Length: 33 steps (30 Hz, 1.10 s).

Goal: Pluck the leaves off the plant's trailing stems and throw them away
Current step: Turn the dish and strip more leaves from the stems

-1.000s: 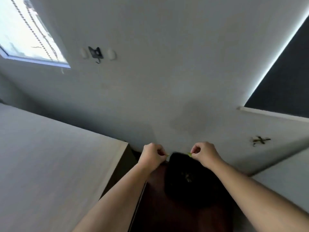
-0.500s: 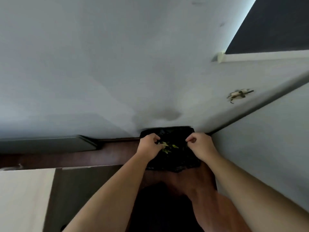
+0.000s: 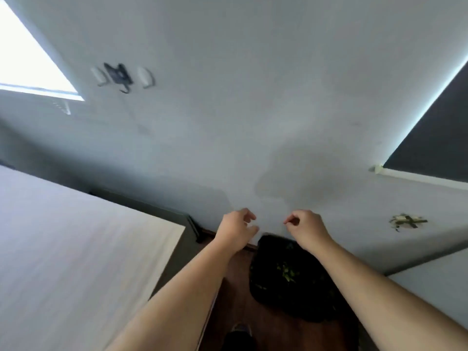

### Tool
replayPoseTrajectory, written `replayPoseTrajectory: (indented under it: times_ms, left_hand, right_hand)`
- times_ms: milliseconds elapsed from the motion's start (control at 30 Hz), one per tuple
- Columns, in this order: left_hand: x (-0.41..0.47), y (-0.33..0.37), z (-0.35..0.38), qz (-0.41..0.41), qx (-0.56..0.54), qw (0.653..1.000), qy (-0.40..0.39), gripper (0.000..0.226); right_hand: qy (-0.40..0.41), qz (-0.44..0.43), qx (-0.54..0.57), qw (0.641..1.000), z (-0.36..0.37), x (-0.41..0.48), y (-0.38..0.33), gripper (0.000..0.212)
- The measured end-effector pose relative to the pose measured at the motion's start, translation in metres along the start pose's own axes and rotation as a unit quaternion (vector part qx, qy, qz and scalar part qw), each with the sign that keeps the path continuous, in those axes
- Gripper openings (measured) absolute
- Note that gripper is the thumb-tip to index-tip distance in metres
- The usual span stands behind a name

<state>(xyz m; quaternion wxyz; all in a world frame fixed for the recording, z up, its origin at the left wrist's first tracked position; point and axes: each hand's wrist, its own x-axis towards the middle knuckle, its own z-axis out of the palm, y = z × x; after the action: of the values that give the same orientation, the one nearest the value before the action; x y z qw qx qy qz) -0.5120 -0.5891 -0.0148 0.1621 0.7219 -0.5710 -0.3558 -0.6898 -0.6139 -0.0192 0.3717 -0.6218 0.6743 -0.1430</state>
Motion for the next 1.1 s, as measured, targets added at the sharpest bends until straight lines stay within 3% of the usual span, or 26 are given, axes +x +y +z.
replayPoseTrajectory:
  times_ms: [200, 333, 500, 733, 833, 933, 1100]
  left_hand:
    - [-0.111, -0.068, -0.114, -0.079, -0.018, 0.982, 0.171, 0.023]
    - [-0.218, -0.136, -0.178, -0.165, -0.006, 0.946, 0.279, 0.024]
    - [-0.351, -0.222, -0.208, -0.276, -0.036, 0.893, 0.355, 0.020]
    - [-0.504, -0.353, -0.221, -0.399, -0.051, 0.851, 0.338, 0.027]
    - [-0.548, -0.407, -0.222, -0.414, -0.028, 0.861, 0.295, 0.042]
    - [-0.574, -0.449, -0.221, -0.406, -0.008, 0.877, 0.255, 0.053]
    - [-0.577, -0.489, -0.219, -0.373, 0.028, 0.898, 0.233, 0.043]
  right_hand:
    - [-0.074, -0.198, -0.042, 0.977, 0.053, -0.052, -0.144, 0.015]
    - [-0.161, -0.331, -0.079, 0.926, 0.121, -0.123, -0.229, 0.015]
    - [-0.266, -0.432, -0.107, 0.855, 0.215, -0.226, -0.293, 0.016]
    - [-0.340, -0.522, -0.212, 0.753, 0.353, -0.351, -0.340, 0.016]
    - [-0.365, -0.567, -0.298, 0.676, 0.408, -0.388, -0.348, 0.025]
    - [-0.391, -0.582, -0.350, 0.622, 0.450, -0.415, -0.351, 0.039]
    - [-0.411, -0.567, -0.377, 0.606, 0.487, -0.433, -0.348, 0.030]
